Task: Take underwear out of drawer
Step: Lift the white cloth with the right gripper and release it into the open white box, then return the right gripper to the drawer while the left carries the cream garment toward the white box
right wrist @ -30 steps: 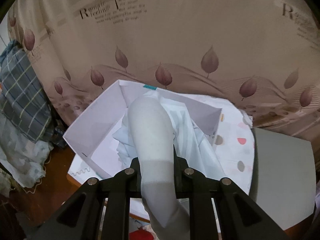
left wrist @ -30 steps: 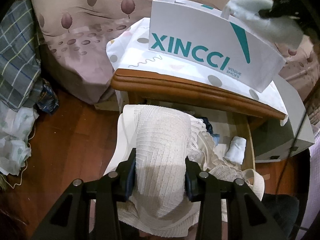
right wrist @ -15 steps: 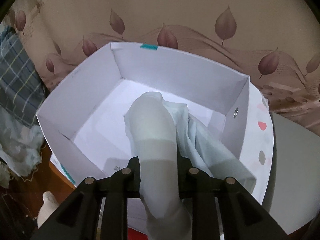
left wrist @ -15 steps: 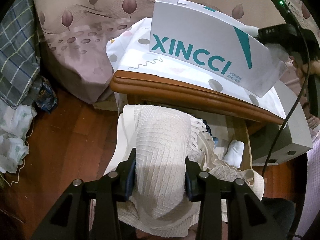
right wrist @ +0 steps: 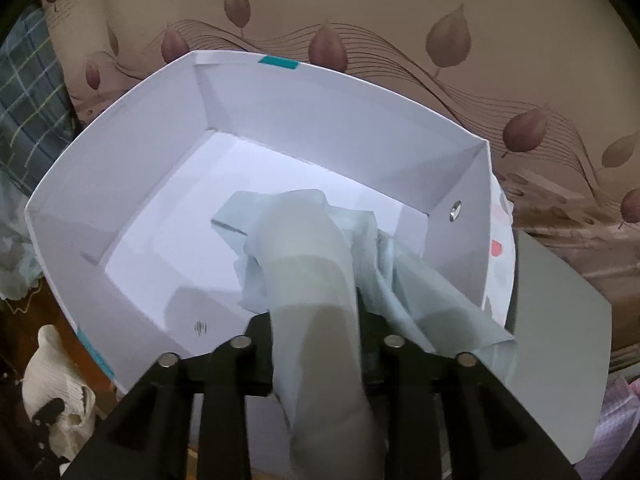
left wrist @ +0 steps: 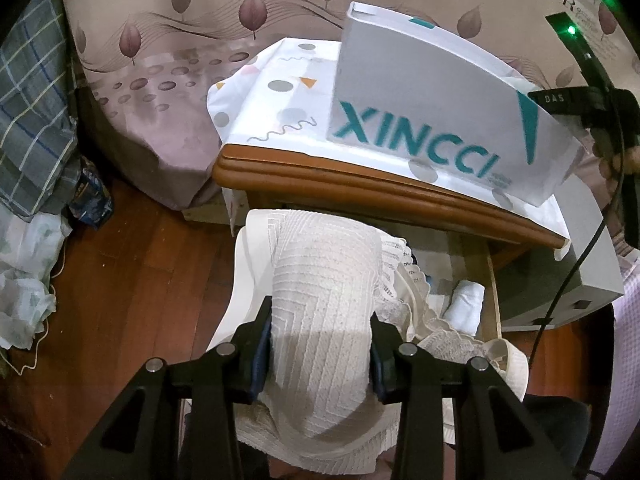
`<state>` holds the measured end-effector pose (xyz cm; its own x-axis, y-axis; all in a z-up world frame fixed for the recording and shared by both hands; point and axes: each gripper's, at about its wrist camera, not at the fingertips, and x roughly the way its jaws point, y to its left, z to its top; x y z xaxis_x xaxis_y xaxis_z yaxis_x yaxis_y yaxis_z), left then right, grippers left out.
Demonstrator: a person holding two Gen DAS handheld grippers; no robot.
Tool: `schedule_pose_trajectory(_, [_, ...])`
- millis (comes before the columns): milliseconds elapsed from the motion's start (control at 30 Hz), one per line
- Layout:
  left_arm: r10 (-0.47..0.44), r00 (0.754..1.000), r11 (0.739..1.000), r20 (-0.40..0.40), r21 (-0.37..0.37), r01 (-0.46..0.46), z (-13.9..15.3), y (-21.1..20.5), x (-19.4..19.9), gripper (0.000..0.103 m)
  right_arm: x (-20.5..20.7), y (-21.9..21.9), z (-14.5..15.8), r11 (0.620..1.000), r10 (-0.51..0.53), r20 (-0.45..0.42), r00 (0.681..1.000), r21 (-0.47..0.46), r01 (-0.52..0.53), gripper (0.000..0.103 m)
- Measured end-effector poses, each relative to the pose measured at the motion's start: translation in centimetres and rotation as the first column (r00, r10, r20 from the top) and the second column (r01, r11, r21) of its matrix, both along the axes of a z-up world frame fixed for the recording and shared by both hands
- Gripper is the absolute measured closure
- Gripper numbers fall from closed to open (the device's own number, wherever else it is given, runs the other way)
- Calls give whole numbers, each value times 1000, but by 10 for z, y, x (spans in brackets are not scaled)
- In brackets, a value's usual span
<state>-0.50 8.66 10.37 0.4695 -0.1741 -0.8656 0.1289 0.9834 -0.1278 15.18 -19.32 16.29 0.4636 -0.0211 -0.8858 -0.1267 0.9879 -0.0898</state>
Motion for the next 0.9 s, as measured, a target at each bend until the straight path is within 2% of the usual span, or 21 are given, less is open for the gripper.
schedule_pose_trajectory(67, [-1,1000,1000,2,2,1,0,-1,0,63,-2,-2,1,1000,-6,15,1000,18,6,53])
schedule_pose_trajectory(133, [-1,1000,1000,1,6,1,0,-2,0,63,-7,-4,6,999,-16,55,998,50,13,33])
schedule_pose_trajectory(200, [0,1000,1000,-1,7,0,-1,-3,1,63,-14,-5,17,997,-31,108,994,72,23,26])
schedule_pose_trajectory(400, [1,1000,1000,2,6,-1,0,-5,2,63,-35,-8,46,988,-70,203,977,149,40,23])
schedule_pose_trajectory(567, [1,1000,1000,11,2,-1,2,-5,-1,63,-85,-15,58,980,-105,274,956,194,52,19])
schedule_pose_trajectory(733, [-2,1000,1000,23,11,2,6,-6,-3,64,-139,-21,42,979,-122,299,947,192,65,18])
schedule_pose_trajectory(900, [-11,999,1000,35,28,10,11,-9,-6,64,-184,-24,1,989,-110,279,954,126,78,17])
